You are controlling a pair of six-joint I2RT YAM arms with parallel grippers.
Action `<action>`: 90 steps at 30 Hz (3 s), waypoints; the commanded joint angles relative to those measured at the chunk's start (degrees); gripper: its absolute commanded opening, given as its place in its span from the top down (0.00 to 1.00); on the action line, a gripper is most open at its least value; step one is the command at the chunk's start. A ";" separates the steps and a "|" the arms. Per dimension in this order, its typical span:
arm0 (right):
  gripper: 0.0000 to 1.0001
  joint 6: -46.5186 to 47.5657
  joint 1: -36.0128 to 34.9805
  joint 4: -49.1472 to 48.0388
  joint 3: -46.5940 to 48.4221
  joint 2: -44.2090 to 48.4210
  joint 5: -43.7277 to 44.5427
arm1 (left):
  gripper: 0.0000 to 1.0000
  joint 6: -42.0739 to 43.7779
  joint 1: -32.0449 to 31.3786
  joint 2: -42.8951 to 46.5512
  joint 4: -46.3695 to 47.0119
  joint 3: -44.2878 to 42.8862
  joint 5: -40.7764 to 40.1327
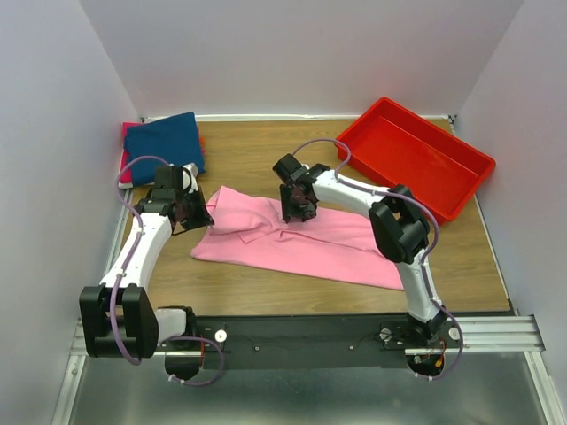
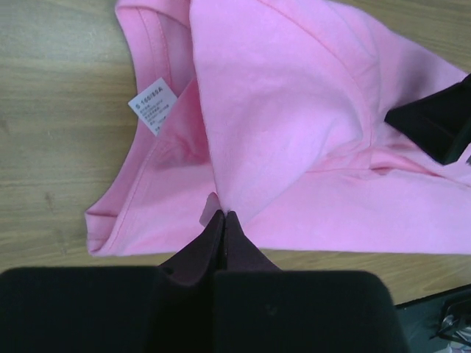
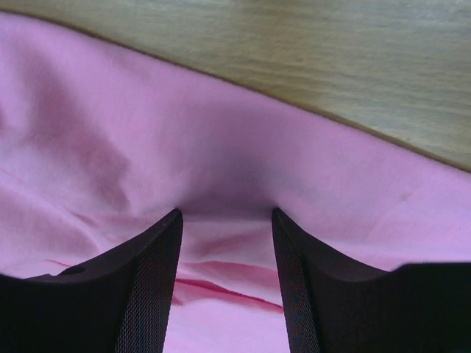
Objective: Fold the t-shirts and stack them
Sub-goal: Fold the tshirt
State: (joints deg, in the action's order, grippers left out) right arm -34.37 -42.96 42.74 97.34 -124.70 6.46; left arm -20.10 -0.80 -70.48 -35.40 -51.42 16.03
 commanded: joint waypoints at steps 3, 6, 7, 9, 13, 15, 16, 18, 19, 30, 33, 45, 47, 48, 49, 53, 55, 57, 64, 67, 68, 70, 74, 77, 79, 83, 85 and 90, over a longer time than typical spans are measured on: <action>0.41 1.76 2.62 -1.08 0.31 -3.44 3.83 | 1.00 1.46 0.36 -2.03 -2.57 3.16 0.49; 0.41 1.68 3.41 -1.08 -0.22 -3.88 3.83 | 1.00 1.20 0.27 -2.91 -2.48 3.34 0.32; 0.41 1.59 3.76 -1.08 -0.22 -3.97 3.82 | 1.00 1.03 0.36 -2.82 -2.22 3.34 0.14; 0.41 1.41 4.72 -1.17 -0.48 -4.23 3.91 | 1.00 1.11 0.27 -3.52 -0.38 2.90 0.58; 0.41 1.50 6.74 -1.08 0.30 -5.02 3.74 | 1.00 1.73 0.27 -9.31 4.80 1.33 5.40; 0.41 1.59 8.06 -0.99 0.74 -5.20 3.74 | 1.00 2.25 0.27 -14.23 6.13 -1.31 8.57; 0.41 1.59 8.50 -0.99 1.09 -5.11 3.82 | 1.00 2.26 0.27 -15.64 6.74 -2.45 9.01; 0.41 1.76 9.82 -0.99 1.27 -4.85 4.00 | 1.00 2.43 0.27 -18.97 7.09 -6.39 10.68; 0.41 2.02 10.17 -0.99 1.45 -4.67 4.09 | 1.00 2.52 0.36 -19.78 7.18 -7.81 11.12; 0.42 7.65 7.28 -1.34 6.37 2.36 -0.39 | 1.00 4.37 0.27 -31.47 7.27 -19.77 11.39; 0.45 6.87 4.38 -1.52 7.95 2.45 -3.28 | 1.00 4.71 0.27 -33.05 7.62 -20.39 11.30; 0.53 6.24 -2.04 -2.31 13.22 -4.23 -10.24 | 1.00 6.39 0.36 -37.10 8.50 -22.85 10.78; 0.54 6.59 -2.13 -2.31 14.27 -5.45 -10.94 | 1.00 6.74 0.27 -37.62 8.33 -23.20 10.95; 0.54 6.60 -2.13 -2.22 14.37 -5.90 -11.03 | 1.00 6.74 0.27 -37.71 8.24 -23.29 10.95; 0.54 6.60 -2.22 -2.22 14.54 -5.99 -11.81 | 1.00 6.74 0.36 -37.80 8.33 -23.29 10.95; 0.54 7.03 -2.56 -2.31 14.46 -6.95 -12.87 | 1.00 6.65 0.36 -38.24 8.50 -23.38 11.21; 0.54 7.30 -2.57 -2.22 14.46 -7.30 -13.05 | 1.00 6.56 0.27 -38.33 8.68 -23.38 11.30; 0.54 7.30 -2.66 -2.22 14.46 -7.39 -13.05 | 1.00 6.65 0.27 -38.42 8.76 -23.38 11.30; 0.53 7.65 -3.01 -2.14 15.34 -8.62 -13.23 | 1.00 6.91 0.27 -39.56 8.59 -23.82 11.48; 0.53 7.91 -3.18 -2.05 15.07 -9.06 -13.23 | 1.00 6.83 0.27 -40.00 8.59 -24.25 11.65; 0.53 8.00 -3.18 -2.05 15.07 -9.15 -13.31 | 1.00 6.83 0.27 -40.09 8.50 -24.43 11.65; 0.53 8.27 -3.45 -1.96 15.25 -9.59 -13.58 | 1.00 6.91 0.27 -40.26 8.24 -24.87 11.65; 0.53 8.71 -3.62 -1.70 15.86 -10.29 -13.32 | 1.00 6.91 0.27 -40.62 8.15 -25.40 11.65; 0.53 9.32 -4.06 -1.52 16.74 -11.00 -12.88 | 1.00 6.91 0.27 -40.97 7.98 -25.57 11.74; 0.53 9.76 -4.24 -1.17 17.53 -11.44 -12.70 | 1.00 6.91 0.36 -41.06 7.89 -25.66 11.83; 0.53 10.29 -4.41 -0.38 18.23 -12.14 -11.03 | 1.00 7.00 0.36 -41.14 7.71 -25.84 11.65; 0.55 10.64 -4.41 0.50 18.59 -12.58 -9.72 | 1.00 7.09 0.27 -41.14 7.62 -25.84 11.74; 0.66 10.64 -4.41 2.69 19.29 -12.58 -6.73 | 1.00 7.18 0.27 -40.97 7.45 -25.75 11.65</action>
State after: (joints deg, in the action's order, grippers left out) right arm -24.71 -46.83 42.24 114.83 -135.52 -3.73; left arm -14.04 -0.80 -110.89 -27.40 -76.18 26.39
